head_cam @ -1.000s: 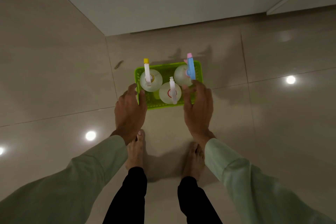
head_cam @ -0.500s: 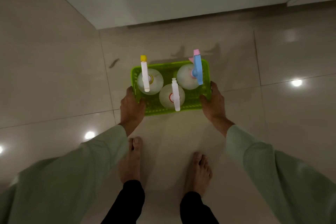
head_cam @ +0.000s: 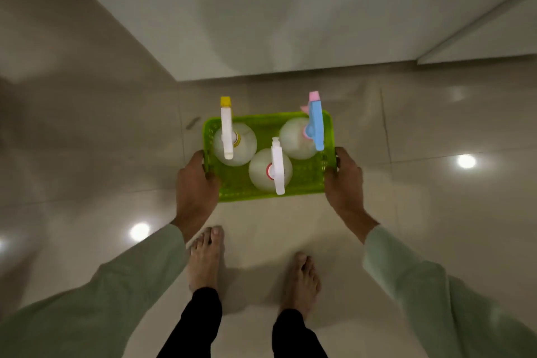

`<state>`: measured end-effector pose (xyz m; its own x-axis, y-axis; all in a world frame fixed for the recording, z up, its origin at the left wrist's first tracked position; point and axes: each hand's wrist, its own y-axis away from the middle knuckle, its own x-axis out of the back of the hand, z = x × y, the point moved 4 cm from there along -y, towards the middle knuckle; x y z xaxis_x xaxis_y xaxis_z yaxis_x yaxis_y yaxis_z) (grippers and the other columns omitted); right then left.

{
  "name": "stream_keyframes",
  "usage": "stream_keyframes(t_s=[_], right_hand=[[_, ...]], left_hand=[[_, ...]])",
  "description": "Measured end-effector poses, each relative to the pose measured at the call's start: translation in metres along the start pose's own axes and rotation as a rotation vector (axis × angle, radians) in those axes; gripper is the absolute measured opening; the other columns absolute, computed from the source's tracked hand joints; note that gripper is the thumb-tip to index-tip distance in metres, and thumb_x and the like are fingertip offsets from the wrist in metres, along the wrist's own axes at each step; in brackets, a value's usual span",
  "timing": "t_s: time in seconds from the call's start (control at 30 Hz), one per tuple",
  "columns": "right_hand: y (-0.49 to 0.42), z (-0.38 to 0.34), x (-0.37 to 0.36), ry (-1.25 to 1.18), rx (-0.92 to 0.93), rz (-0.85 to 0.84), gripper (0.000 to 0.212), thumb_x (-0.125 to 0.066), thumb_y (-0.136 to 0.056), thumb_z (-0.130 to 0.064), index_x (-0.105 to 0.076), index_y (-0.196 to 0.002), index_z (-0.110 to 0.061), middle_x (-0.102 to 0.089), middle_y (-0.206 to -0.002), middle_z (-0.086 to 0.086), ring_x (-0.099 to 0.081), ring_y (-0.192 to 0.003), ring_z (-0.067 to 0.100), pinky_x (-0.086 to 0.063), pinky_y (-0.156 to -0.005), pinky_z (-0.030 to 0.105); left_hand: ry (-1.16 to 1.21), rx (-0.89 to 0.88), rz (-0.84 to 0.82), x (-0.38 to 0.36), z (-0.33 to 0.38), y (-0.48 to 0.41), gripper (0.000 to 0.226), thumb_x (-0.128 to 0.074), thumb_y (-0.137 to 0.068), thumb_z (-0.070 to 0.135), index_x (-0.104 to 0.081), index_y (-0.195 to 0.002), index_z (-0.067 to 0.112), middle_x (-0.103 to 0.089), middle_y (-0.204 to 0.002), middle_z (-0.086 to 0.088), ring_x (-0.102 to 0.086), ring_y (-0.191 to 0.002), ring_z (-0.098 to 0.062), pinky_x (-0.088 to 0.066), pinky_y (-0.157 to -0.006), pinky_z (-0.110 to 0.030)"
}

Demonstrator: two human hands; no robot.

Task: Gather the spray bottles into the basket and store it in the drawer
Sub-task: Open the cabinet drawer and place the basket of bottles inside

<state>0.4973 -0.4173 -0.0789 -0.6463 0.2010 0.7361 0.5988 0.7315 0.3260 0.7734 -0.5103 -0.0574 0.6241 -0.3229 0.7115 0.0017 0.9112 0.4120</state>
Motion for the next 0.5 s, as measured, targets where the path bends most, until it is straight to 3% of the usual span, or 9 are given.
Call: stream_keyframes(t_s=[0.1,0.17,0.27,0.37,0.5], right_hand=[[0.014,-0.034,0.048,-0.012,0.051,-0.013,0.031,-0.048,-0.080,0.008,-0.062,-0.099,-0.012,-0.066,-0.075,0.007,-0.059,-0.069,0.034,-0.037,-0.057,0.036],[0.022,-0.056,0.080,-0.020,0.076,-0.027,0.032,-0.048,-0.078,0.009,-0.062,-0.098,-0.012,-0.066,-0.073,0.010,-0.058,-0.067,0.034,-0.045,-0.058,0.041],[0.030,-0.091,0.136,-0.063,0.107,-0.027,0.037,-0.049,-0.075,0.011,-0.063,-0.096,-0.015,-0.063,-0.068,0.008,-0.056,-0.062,0.027,-0.046,-0.057,0.043],[0.032,-0.122,0.184,-0.082,0.158,-0.043,0.036,-0.050,-0.076,0.012,-0.063,-0.096,-0.014,-0.063,-0.068,0.008,-0.057,-0.060,0.026,-0.047,-0.057,0.044],[0.017,-0.161,0.236,-0.092,0.200,-0.068,0.037,-0.052,-0.079,0.011,-0.064,-0.104,-0.013,-0.069,-0.081,0.008,-0.064,-0.072,0.030,-0.055,-0.066,0.046]], left_hand=[[-0.010,0.001,-0.001,0.043,0.037,0.023,0.042,-0.052,-0.083,-0.003,-0.061,-0.121,0.013,-0.075,-0.095,-0.013,-0.069,-0.086,-0.036,-0.055,-0.080,-0.044],[0.005,-0.022,-0.012,0.070,0.062,0.038,0.042,-0.053,-0.085,-0.003,-0.060,-0.124,0.012,-0.076,-0.096,-0.014,-0.071,-0.081,-0.033,-0.059,-0.075,-0.046],[0.008,-0.081,-0.001,0.113,0.107,0.059,0.038,-0.056,-0.087,-0.002,-0.061,-0.123,0.010,-0.076,-0.095,-0.012,-0.071,-0.070,-0.028,-0.059,-0.067,-0.041],[0.000,-0.111,-0.006,0.151,0.146,0.067,0.036,-0.057,-0.087,0.002,-0.062,-0.121,0.013,-0.077,-0.097,-0.010,-0.071,-0.079,-0.030,-0.059,-0.072,-0.043],[0.002,-0.120,-0.013,0.192,0.197,0.061,0.040,-0.057,-0.086,0.003,-0.063,-0.123,0.016,-0.075,-0.095,-0.008,-0.068,-0.092,-0.032,-0.059,-0.075,-0.044]])
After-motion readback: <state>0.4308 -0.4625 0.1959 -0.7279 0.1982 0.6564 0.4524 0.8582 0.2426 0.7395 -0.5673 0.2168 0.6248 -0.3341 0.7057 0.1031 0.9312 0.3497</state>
